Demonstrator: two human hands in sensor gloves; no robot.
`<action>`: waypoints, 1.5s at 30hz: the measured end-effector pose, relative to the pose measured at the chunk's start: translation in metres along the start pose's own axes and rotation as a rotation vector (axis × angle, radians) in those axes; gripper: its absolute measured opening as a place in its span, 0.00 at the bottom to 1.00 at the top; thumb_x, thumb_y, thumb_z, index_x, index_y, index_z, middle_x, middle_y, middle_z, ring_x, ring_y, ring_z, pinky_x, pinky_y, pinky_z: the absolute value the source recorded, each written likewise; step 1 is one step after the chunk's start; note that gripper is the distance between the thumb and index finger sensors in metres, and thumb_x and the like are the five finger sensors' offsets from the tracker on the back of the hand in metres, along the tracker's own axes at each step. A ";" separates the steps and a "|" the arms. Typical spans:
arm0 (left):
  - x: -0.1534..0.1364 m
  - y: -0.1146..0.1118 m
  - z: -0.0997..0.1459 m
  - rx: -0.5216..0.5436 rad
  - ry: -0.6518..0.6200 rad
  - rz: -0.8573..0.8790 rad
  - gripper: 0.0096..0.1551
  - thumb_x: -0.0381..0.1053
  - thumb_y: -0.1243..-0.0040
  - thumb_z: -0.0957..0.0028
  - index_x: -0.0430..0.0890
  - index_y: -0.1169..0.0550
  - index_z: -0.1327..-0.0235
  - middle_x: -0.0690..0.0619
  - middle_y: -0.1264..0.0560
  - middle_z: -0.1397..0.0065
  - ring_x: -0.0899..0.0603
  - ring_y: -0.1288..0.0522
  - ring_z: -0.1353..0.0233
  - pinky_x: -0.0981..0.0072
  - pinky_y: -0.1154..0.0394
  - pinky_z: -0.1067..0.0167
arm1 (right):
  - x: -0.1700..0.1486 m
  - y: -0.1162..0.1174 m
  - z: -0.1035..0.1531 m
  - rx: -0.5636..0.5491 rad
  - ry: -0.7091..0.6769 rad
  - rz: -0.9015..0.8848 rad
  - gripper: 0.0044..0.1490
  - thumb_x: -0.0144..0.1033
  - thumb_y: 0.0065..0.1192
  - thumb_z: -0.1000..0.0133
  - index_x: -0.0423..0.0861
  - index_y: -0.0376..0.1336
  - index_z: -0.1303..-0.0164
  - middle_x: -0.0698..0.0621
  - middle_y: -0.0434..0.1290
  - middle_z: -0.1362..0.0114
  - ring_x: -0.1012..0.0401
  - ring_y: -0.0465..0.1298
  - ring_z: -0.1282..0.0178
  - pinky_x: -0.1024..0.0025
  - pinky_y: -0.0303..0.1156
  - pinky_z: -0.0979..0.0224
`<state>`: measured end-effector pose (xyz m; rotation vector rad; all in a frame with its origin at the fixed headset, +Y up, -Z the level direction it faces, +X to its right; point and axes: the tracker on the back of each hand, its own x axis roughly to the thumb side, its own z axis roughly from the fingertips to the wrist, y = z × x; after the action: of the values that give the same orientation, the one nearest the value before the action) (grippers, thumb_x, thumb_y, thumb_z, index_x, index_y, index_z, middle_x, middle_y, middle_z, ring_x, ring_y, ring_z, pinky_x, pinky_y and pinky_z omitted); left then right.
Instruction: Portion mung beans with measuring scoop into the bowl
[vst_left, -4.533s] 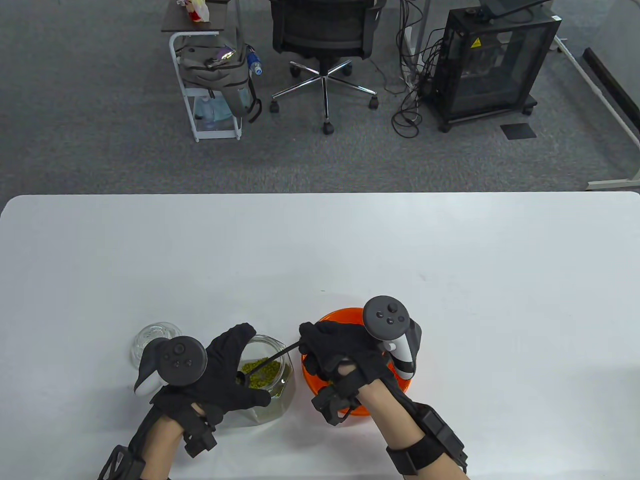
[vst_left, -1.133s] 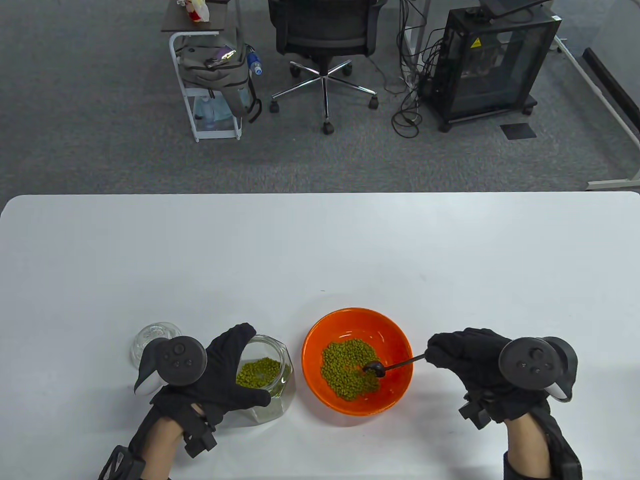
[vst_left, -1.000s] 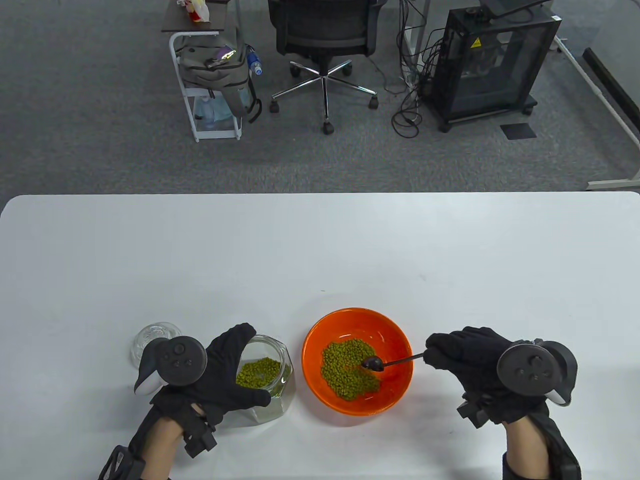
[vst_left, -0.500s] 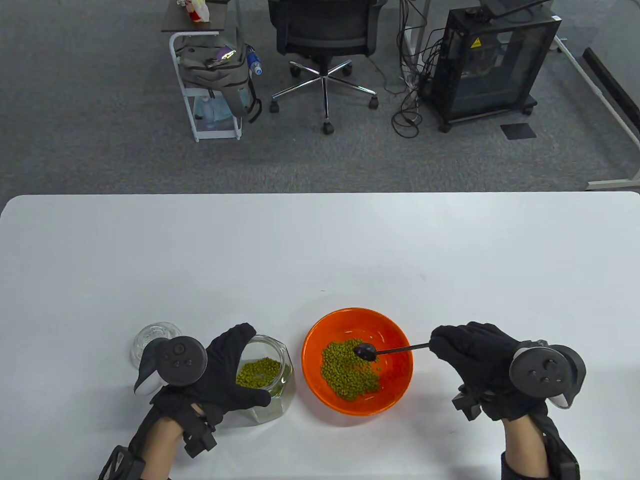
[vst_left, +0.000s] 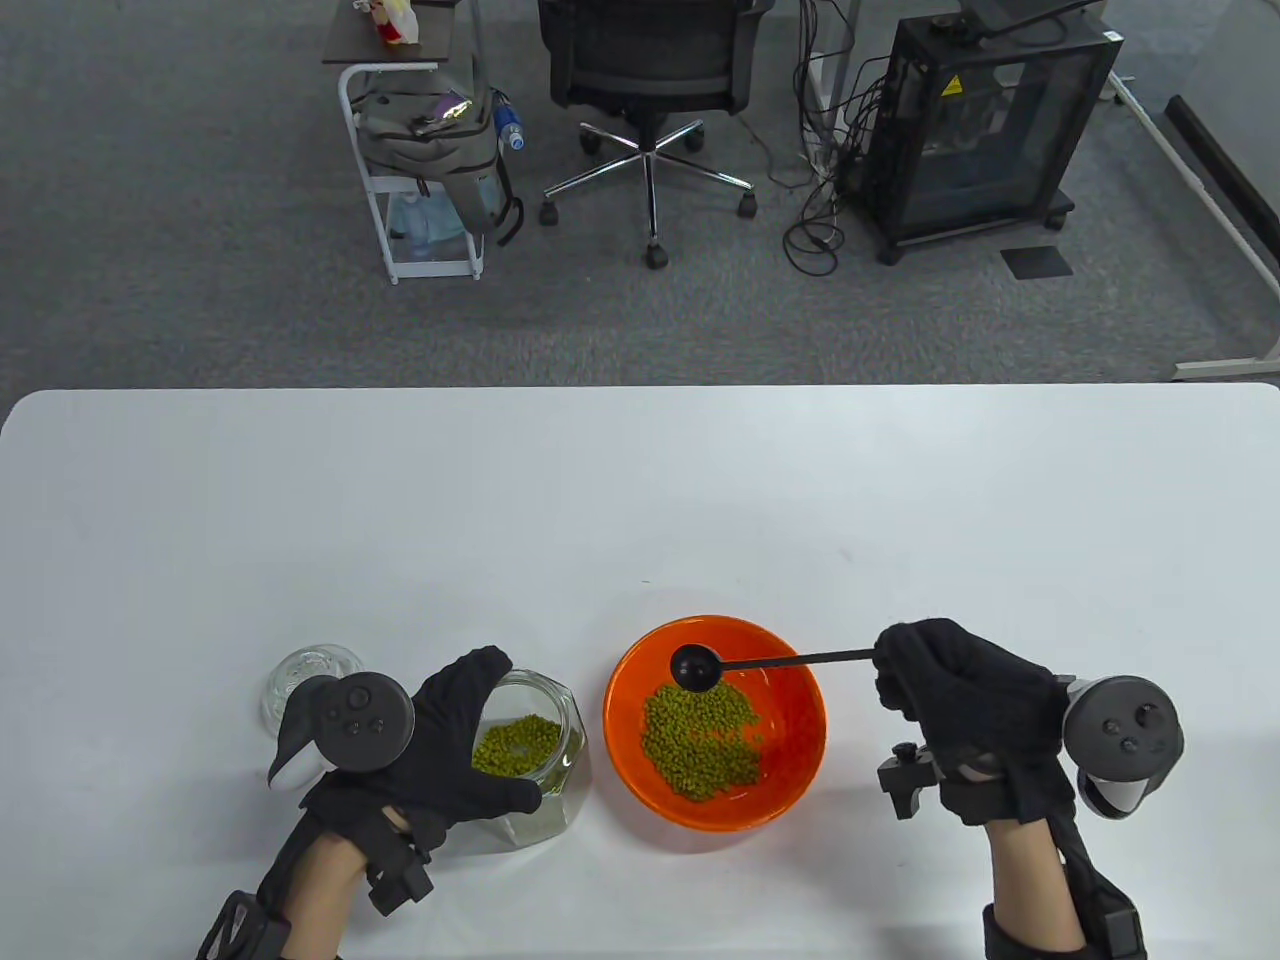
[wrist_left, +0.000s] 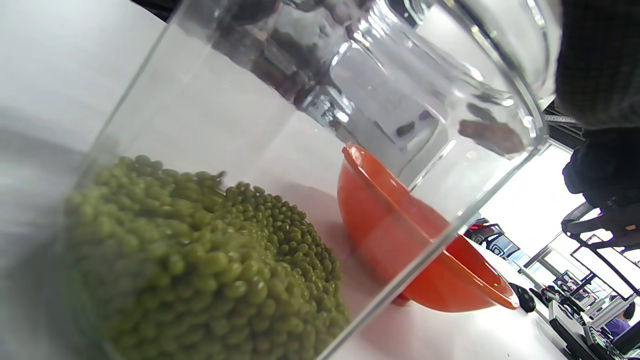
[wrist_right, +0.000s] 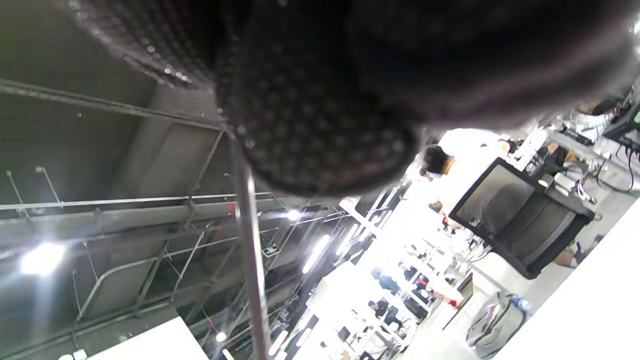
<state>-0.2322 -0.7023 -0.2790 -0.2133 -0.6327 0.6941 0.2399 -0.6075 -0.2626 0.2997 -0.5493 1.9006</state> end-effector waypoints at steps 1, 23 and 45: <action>0.000 0.000 0.000 0.000 0.000 -0.001 0.80 0.82 0.28 0.57 0.34 0.56 0.20 0.31 0.52 0.16 0.19 0.45 0.19 0.21 0.44 0.28 | 0.005 0.004 -0.001 0.010 0.000 -0.016 0.27 0.53 0.70 0.47 0.40 0.81 0.67 0.48 0.89 0.74 0.57 0.84 0.82 0.63 0.81 0.71; 0.000 0.000 0.000 0.001 0.000 0.002 0.79 0.82 0.28 0.57 0.34 0.56 0.20 0.31 0.52 0.16 0.18 0.45 0.19 0.21 0.44 0.28 | 0.083 0.130 -0.038 0.288 -0.118 0.120 0.27 0.53 0.69 0.47 0.40 0.81 0.66 0.48 0.89 0.73 0.57 0.84 0.81 0.63 0.81 0.70; 0.000 0.001 0.000 0.000 0.000 0.001 0.79 0.82 0.28 0.57 0.34 0.56 0.20 0.31 0.52 0.16 0.18 0.45 0.19 0.21 0.44 0.28 | 0.140 0.253 -0.023 0.603 -0.362 0.655 0.27 0.55 0.71 0.48 0.42 0.81 0.65 0.48 0.89 0.72 0.56 0.85 0.79 0.63 0.81 0.68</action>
<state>-0.2322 -0.7017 -0.2791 -0.2140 -0.6325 0.6945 -0.0457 -0.5617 -0.2778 0.9614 -0.3062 2.6553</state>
